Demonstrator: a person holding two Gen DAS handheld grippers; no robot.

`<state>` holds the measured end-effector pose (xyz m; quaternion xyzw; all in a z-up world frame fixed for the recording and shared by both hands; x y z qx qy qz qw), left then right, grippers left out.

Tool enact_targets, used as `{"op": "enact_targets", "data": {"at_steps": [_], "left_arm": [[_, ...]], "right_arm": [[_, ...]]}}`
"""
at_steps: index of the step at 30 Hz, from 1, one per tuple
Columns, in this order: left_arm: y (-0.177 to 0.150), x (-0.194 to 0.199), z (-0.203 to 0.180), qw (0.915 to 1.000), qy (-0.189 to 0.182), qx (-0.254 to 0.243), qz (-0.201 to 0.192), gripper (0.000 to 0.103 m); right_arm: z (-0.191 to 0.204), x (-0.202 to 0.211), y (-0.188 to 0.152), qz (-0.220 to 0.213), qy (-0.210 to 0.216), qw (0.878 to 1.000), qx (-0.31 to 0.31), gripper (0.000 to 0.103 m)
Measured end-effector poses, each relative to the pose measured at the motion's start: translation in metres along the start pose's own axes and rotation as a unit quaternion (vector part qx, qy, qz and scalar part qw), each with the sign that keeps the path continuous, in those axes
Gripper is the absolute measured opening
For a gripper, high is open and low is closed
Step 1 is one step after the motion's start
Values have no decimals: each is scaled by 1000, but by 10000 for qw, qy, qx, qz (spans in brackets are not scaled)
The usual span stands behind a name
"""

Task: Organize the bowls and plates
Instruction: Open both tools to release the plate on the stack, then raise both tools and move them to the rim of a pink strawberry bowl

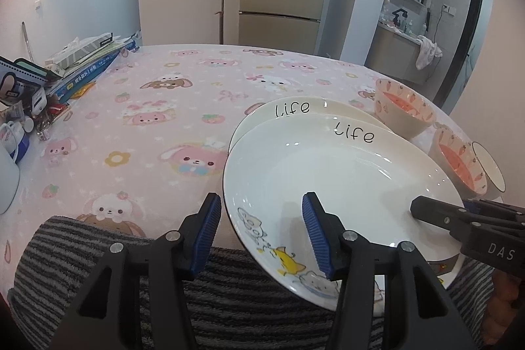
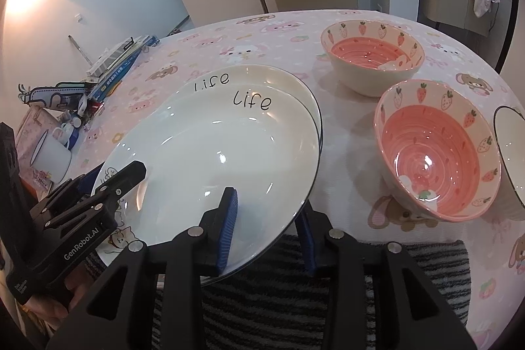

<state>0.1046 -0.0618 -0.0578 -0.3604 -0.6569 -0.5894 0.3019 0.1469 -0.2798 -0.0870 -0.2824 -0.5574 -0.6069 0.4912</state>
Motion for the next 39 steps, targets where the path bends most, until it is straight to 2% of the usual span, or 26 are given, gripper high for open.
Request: {"op": "enact_targets", "data": {"at_steps": [5,8,11,15,22,23,25,26,28,31,35,37,39], "left_arm": [[-1,3,4,9999,-27,112,-74,56],[-1,5,8,9997,-97,190,-116,58],[-1,5,16,9989,-245,394,-118,66],[0,2,25,9975,-355,613,-39,67],[-1,3,21,9979,-310,566,-62,68],[-2,6,21,9981,-255,554,-126,68],[-8,27,12,9971,83,408,-630,68],[-9,34,9,9963,121,316,-789,68],[-15,57,-1,9933,66,83,-1152,68],[-17,78,-9,9900,-37,-63,-1405,73],[-12,103,-18,9854,-32,-206,-1691,77],[-8,119,-24,9817,-59,-264,-1887,85],[-6,135,-31,9768,-116,-332,-2112,86]], "right_arm": [[-1,-2,2,13,-40,10000,11,38],[-8,-7,4,126,225,9995,-158,40],[-8,-6,4,136,231,9995,-161,40],[-7,-6,3,106,223,9996,-147,40],[-11,-3,3,101,380,9990,-202,41],[-12,-2,4,81,418,9989,-199,41],[-11,5,3,24,530,9984,-187,47],[-10,10,3,-29,583,9981,-174,49],[-8,21,2,-185,605,9979,-108,50],[-4,44,0,-508,518,9974,-3,54],[-8,76,-1,-873,611,9943,20,58],[-13,94,-1,-1071,664,9920,3,59],[-23,113,-2,-1307,652,9893,-72,59]]}}
Point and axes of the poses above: each gripper's, at about its wrist camera, not at the fingertips, and x roughly against the way its jaws point, z to its left, y to its top, the point moved 1 cm from there along -x, roughly the way its jaws point, and after that the axes turned 10 degrees about z, right-handed, at the moved point
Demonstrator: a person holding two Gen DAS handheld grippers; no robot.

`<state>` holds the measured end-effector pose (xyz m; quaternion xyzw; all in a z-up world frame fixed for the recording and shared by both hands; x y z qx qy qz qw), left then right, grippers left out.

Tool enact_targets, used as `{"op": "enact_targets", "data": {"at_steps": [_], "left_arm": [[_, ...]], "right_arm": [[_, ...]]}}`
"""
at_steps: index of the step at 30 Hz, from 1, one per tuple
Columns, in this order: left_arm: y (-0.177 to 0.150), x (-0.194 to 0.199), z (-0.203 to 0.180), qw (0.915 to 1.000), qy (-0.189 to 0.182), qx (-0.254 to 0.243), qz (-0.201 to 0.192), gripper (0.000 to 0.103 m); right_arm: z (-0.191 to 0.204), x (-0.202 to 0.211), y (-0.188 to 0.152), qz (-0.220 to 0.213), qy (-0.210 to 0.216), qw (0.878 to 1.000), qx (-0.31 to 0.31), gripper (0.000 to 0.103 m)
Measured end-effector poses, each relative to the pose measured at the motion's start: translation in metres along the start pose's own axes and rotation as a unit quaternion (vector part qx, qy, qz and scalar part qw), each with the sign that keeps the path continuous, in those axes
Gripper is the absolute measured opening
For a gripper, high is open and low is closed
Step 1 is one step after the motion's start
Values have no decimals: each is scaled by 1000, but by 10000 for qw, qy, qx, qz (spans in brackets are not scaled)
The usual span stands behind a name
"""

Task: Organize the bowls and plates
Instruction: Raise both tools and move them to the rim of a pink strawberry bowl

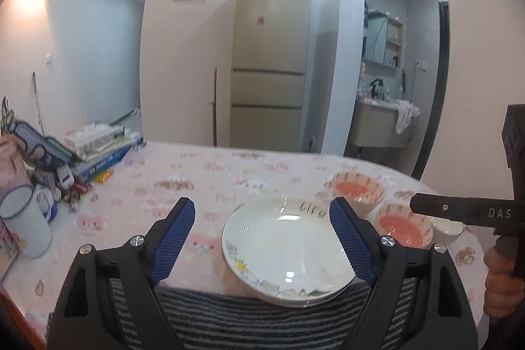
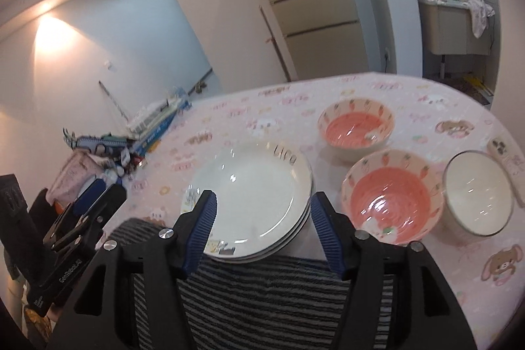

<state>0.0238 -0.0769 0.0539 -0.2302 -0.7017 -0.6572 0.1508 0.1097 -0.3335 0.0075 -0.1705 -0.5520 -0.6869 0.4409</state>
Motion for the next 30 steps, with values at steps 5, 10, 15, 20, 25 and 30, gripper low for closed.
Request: {"op": "enact_targets", "data": {"at_steps": [5,10,15,20,25,30], "left_arm": [[16,30,-23,9978,-312,-165,-556,103],[39,21,-44,9979,-411,-106,-493,103],[76,8,-68,9959,-595,-214,-645,103],[114,-9,-90,9950,-487,-262,-837,103],[150,-70,-105,9980,-529,-68,-324,103],[151,-155,-119,9962,-588,58,643,95]], "right_arm": [[-18,45,4,-619,-240,9978,-91,64],[-37,75,3,-955,-528,9939,-177,68],[-50,93,32,-1201,-574,9909,-218,68],[-64,91,71,-1367,-676,9879,-268,68],[-82,71,104,-1307,-569,9887,-470,68],[-107,30,127,-1051,-715,9881,-866,68]]}}
Point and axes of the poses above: each gripper's, at about its wrist camera, not at the fingertips, and x roughly against the way its jaws point, z to its left, y to its top, the point moved 1 cm from there along -x, roughly the way its jaws point, and after that the axes turned 10 degrees about z, right-handed, at the moved point
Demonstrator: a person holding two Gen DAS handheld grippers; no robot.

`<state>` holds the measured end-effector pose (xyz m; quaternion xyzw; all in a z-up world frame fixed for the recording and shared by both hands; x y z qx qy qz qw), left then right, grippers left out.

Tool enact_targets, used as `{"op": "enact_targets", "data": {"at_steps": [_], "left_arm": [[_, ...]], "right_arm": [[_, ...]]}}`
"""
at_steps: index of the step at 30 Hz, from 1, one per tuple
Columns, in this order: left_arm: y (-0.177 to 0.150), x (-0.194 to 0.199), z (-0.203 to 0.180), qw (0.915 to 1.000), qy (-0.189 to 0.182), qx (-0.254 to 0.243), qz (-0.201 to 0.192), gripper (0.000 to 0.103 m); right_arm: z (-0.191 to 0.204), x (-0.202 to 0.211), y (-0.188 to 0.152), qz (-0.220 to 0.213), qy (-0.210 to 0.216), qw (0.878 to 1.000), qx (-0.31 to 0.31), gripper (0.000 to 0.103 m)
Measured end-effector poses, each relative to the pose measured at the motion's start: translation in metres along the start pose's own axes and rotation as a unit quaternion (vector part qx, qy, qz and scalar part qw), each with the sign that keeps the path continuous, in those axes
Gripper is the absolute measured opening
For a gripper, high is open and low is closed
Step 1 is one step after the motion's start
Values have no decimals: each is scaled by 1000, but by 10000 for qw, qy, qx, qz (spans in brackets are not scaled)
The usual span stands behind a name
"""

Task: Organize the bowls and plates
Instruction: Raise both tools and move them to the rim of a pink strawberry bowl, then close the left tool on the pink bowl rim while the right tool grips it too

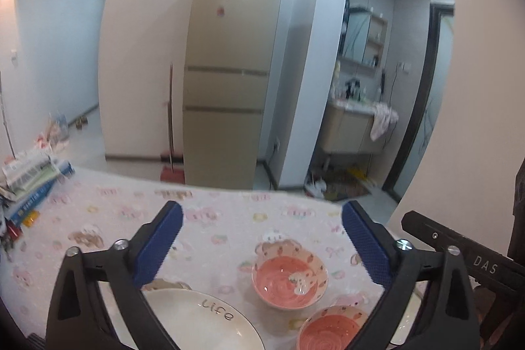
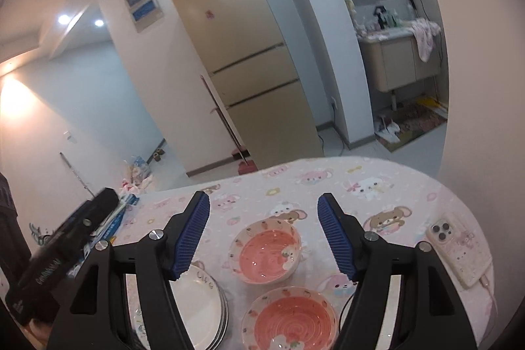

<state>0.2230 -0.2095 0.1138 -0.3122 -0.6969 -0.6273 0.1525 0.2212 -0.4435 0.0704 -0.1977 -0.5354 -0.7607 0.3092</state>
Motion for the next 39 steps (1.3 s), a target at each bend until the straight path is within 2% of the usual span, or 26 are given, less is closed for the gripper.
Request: {"op": "enact_targets", "data": {"at_steps": [5,7,9,12,13,14,16,18,20,23,25,27,30,34,39], "left_arm": [[-15,-72,0,9959,144,-65,887,80],[-24,-104,3,9905,139,-87,1362,78],[-30,-131,3,9839,282,-187,1752,77],[-48,-146,11,9787,51,-59,2051,76],[-52,-151,12,9771,-24,-35,2127,72],[-54,-154,12,9764,-46,-62,2160,68],[-61,-162,8,9749,31,-216,2217,64],[-71,-172,2,9711,152,-379,2351,57],[-76,-182,2,9677,159,-325,2497,49],[-81,-190,5,9664,194,-300,2547,45],[-84,-196,10,9636,71,-240,2662,44],[-82,-195,14,9650,-49,-128,2618,39],[-81,-195,10,9645,-196,-175,2628,29],[-78,-188,4,9698,-154,-325,2414,20],[-79,-194,7,9644,-370,-130,2613,18]], "right_arm": [[-20,-67,-5,824,-272,9960,-196,67],[-26,-91,-9,1121,-427,9925,-236,66],[-29,-110,-15,1391,-483,9889,-192,65],[-30,-134,-28,1725,-641,9828,-117,63],[-30,-141,-31,1825,-697,9807,-103,61],[-32,-147,-33,1895,-731,9791,-104,59],[-35,-155,-37,1986,-732,9772,-173,49],[-40,-162,-39,2060,-710,9755,-299,45],[-44,-168,-43,2168,-619,9734,-396,41],[-47,-173,-45,2228,-645,9718,-418,36],[-45,-174,-45,2241,-683,9714,-371,32],[-45,-177,-46,2284,-709,9704,-336,28],[-44,-182,-47,2327,-744,9693,-286,24],[-42,-184,-49,2379,-641,9688,-283,19],[-39,-189,-53,2557,-448,9653,-297,16]]}}
Point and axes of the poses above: each gripper's, at about its wrist camera, not at the fingertips, and x roughly against the way its jaws point, z to its left, y to its top, the point moved 1 cm from there along -x, roughly the way its jaws point, and after that the axes turned 10 degrees about z, right-handed, at the moved point
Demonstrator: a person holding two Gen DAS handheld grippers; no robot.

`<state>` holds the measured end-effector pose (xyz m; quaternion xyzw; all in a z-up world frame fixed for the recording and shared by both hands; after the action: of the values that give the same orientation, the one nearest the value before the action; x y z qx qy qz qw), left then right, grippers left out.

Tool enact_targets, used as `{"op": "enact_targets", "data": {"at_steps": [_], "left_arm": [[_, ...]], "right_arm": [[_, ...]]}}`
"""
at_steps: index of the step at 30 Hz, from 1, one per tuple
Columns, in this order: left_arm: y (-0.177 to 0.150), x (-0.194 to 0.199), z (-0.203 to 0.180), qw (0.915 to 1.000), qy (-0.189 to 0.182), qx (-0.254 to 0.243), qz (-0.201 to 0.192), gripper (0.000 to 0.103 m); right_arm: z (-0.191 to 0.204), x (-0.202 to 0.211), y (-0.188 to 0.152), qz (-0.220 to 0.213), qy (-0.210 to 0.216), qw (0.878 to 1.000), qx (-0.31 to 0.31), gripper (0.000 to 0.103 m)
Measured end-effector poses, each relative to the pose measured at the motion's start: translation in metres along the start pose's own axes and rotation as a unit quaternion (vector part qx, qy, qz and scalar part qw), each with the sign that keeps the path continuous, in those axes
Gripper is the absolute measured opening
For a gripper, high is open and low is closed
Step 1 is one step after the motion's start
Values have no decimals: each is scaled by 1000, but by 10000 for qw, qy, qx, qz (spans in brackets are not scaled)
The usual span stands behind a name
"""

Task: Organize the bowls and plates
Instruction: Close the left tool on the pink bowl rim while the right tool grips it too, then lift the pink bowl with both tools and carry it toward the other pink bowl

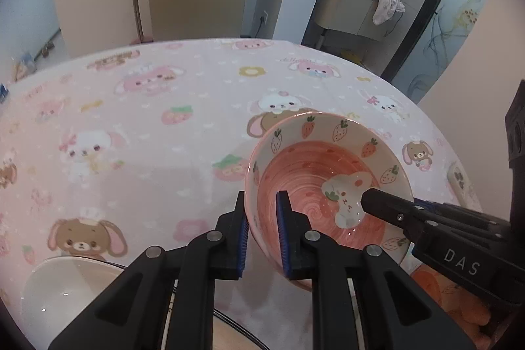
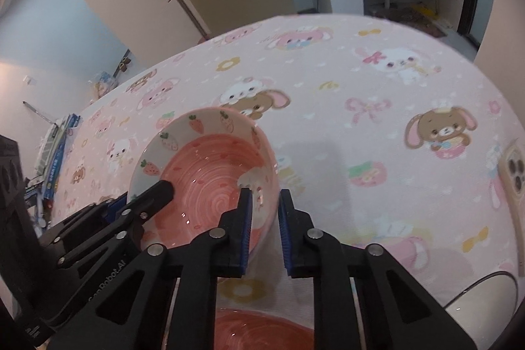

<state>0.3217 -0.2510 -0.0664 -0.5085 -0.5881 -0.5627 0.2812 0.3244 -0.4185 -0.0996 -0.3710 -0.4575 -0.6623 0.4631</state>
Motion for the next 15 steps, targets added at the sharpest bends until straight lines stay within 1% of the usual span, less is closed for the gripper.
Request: {"op": "enact_targets", "data": {"at_steps": [1,5,8,9,11,12,13,14,15], "left_arm": [[0,0,3,9999,-130,100,13,18],[0,0,4,9996,-241,139,2,18],[1,-3,6,9994,-284,177,44,18],[2,-5,5,9994,-264,173,112,18],[2,-8,1,9998,-75,59,188,18],[2,-9,-2,9998,44,-1,217,18],[1,-9,-4,9997,87,-33,222,17],[0,-9,-4,9996,133,-56,223,14],[-1,-9,-5,9995,188,-94,228,14]], "right_arm": [[-1,0,0,-3,38,10000,-29,16],[-6,0,0,48,207,9997,-131,16],[-3,0,0,18,108,9999,-63,15],[1,0,0,-11,1,10000,10,14],[7,-1,-2,-59,-233,9996,175,11],[8,-1,-2,-90,-251,9995,186,11],[9,-1,-2,-108,-266,9994,189,11],[9,-1,-1,-107,-290,9993,203,11],[9,-1,-1,-107,-311,9992,216,10]]}}
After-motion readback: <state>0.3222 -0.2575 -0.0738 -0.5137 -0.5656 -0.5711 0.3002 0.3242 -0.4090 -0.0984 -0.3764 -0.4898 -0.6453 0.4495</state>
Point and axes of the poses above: each gripper's, at about its wrist camera, not at the fingertips, and x roughly against the way its jaws point, z to its left, y to its top, the point moved 1 cm from there along -x, roughly the way its jaws point, and after that the axes turned 10 degrees about z, right-handed, at the moved point
